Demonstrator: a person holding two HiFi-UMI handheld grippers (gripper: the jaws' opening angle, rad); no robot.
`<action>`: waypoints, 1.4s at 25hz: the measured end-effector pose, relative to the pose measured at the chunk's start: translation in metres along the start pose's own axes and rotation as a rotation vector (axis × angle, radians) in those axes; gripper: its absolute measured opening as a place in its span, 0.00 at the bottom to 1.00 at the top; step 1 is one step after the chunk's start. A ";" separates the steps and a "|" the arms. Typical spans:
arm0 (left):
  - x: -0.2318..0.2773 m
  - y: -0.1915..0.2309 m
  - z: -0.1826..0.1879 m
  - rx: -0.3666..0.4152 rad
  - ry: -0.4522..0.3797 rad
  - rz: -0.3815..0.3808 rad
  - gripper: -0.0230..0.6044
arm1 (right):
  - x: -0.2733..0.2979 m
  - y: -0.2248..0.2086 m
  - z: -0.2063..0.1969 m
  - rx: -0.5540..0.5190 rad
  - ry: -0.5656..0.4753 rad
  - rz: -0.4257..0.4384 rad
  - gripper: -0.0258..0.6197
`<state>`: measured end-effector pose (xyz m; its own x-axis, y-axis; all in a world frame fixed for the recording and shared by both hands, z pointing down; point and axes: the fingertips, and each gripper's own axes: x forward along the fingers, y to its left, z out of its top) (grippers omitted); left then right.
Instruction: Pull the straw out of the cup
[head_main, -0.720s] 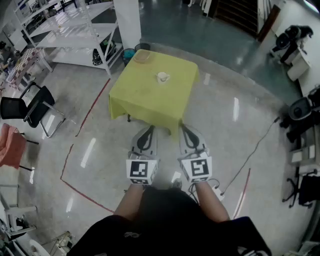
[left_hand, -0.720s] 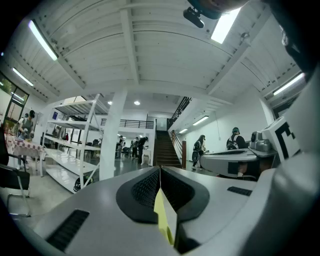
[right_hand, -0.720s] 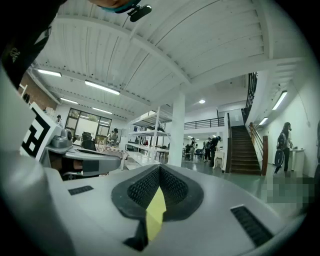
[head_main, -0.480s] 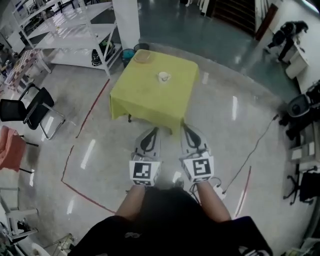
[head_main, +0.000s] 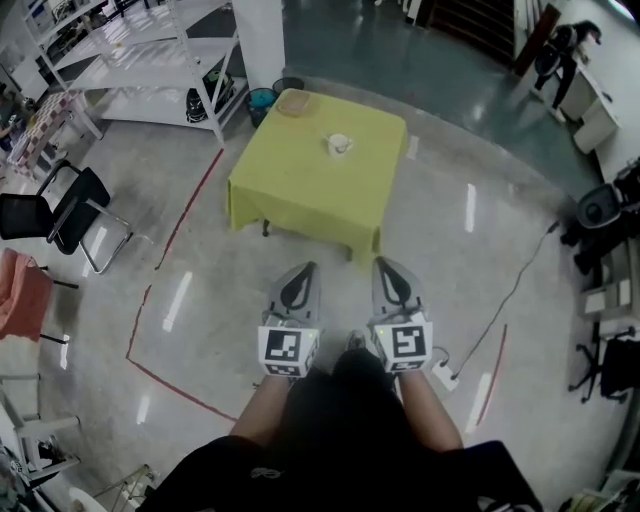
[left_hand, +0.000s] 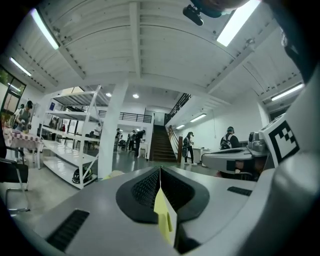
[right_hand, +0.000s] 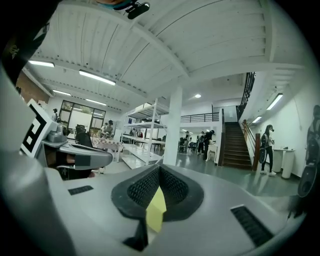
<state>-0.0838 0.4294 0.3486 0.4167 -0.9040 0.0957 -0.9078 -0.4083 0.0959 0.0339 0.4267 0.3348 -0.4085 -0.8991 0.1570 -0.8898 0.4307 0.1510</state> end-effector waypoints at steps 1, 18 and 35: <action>0.000 0.001 -0.002 -0.005 0.005 -0.002 0.11 | 0.001 0.000 -0.002 0.000 0.006 0.000 0.06; 0.087 0.050 -0.023 -0.074 0.079 0.033 0.11 | 0.102 -0.033 -0.019 0.043 0.022 0.067 0.07; 0.261 0.067 -0.050 -0.076 0.231 0.043 0.11 | 0.238 -0.144 -0.058 0.127 0.106 0.135 0.06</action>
<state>-0.0334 0.1729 0.4296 0.3860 -0.8634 0.3249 -0.9222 -0.3518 0.1606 0.0768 0.1549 0.4072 -0.5079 -0.8181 0.2699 -0.8498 0.5272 -0.0012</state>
